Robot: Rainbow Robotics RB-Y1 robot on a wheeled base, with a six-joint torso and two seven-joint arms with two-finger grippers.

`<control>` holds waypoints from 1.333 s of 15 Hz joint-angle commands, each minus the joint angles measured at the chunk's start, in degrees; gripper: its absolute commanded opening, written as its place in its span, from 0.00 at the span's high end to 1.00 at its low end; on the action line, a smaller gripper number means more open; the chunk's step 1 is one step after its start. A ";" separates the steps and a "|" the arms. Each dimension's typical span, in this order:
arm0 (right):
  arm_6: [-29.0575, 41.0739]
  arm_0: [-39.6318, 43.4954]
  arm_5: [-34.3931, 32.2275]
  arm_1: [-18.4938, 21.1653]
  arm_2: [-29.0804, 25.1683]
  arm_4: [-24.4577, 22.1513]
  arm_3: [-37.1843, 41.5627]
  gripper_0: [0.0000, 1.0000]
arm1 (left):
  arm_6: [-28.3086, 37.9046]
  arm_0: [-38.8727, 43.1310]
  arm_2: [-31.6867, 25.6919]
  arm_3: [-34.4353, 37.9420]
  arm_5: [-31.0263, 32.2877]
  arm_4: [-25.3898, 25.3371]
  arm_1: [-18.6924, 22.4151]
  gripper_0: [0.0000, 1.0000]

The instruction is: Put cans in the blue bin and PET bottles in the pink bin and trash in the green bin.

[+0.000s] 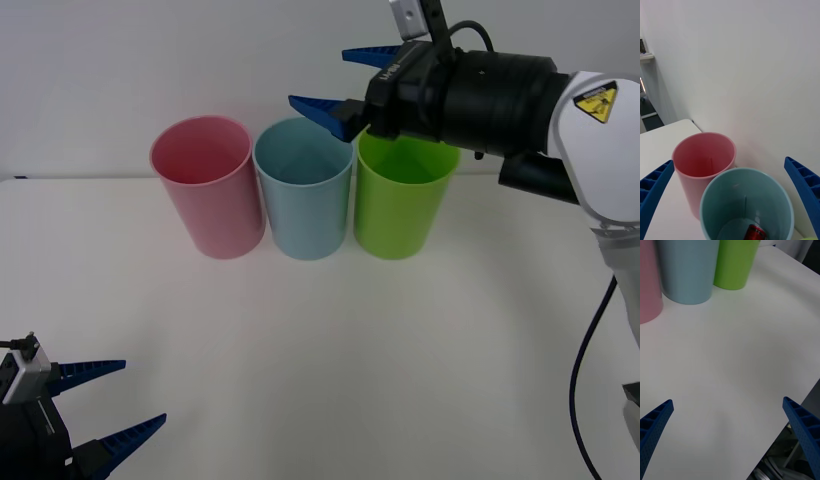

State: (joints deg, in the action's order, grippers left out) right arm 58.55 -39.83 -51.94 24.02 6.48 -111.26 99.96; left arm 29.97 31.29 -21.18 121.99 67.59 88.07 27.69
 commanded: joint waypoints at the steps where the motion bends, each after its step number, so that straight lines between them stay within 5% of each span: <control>1: -10.38 13.55 -5.45 3.14 -5.78 12.21 10.96 0.00 | 0.00 0.00 0.00 0.00 0.00 0.00 0.00 0.00; 6: -20.23 30.60 -12.75 2.96 -13.25 15.46 21.95 0.00 | 0.00 0.00 0.00 0.00 0.00 0.00 0.00 0.00; 13: -32.27 45.10 -17.84 2.96 -17.38 15.55 23.79 0.00 | 0.00 0.00 0.00 0.00 0.00 0.00 0.00 0.00; 20: -33.58 52.13 -22.06 3.05 -20.37 15.55 26.69 0.00 | 0.00 0.00 0.00 0.00 0.00 0.00 0.00 0.00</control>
State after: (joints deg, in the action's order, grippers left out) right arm 25.29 11.93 -72.61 27.01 -12.88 -95.74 126.65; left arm 29.97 31.29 -21.18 121.99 67.59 88.07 27.69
